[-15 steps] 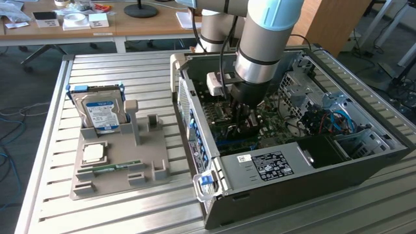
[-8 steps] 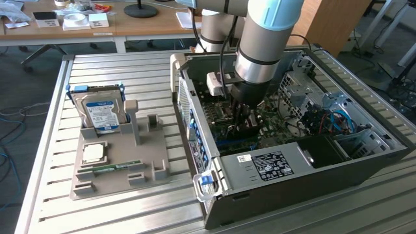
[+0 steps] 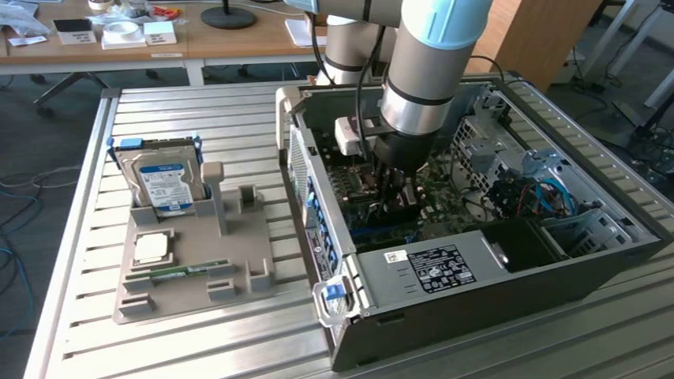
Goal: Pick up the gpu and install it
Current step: 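Insert the gpu into the slot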
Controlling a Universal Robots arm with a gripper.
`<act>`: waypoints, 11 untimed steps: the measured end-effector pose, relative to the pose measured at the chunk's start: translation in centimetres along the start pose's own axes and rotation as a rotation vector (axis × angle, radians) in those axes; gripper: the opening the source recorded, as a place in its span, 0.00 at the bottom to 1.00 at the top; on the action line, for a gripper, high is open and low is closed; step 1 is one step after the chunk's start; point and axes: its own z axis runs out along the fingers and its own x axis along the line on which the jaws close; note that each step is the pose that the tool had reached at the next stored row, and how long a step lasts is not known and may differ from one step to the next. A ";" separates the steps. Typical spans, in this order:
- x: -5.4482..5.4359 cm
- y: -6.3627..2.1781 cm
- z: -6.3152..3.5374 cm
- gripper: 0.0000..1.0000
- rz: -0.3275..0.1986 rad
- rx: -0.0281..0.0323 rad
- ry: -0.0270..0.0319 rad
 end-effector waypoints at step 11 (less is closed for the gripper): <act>0.0 0.19 0.19 0.26 0.000 0.0000 0.0002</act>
